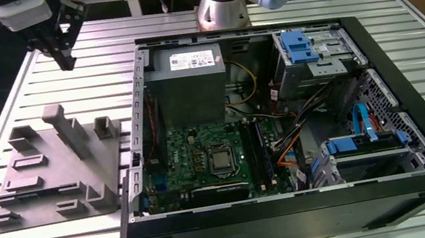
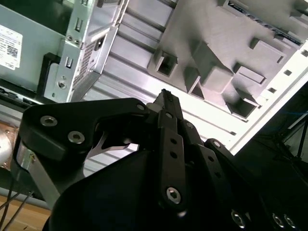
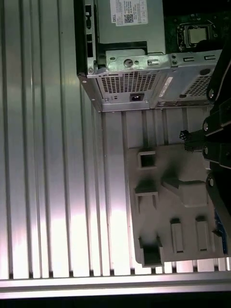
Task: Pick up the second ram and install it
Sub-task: 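Reach for the second ram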
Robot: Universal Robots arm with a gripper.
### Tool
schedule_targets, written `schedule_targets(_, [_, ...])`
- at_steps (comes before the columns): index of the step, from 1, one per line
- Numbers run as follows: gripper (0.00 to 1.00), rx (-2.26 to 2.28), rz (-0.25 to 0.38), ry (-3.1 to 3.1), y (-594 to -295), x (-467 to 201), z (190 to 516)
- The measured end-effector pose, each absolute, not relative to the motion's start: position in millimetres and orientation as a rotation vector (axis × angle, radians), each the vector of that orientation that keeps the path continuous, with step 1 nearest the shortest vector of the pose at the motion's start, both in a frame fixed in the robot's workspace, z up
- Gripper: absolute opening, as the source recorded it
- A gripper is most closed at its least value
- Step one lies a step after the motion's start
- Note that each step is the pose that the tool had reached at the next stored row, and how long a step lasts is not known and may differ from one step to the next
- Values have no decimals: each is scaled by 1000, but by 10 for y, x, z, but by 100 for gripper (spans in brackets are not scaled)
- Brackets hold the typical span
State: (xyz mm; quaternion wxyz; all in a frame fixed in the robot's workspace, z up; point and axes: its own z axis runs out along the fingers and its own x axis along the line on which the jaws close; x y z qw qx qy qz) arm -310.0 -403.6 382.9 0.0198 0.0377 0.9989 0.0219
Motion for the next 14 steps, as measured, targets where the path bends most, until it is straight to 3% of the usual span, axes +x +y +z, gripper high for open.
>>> schedule_targets(14, [7,117,68,3099,-4091,-3417,3742])
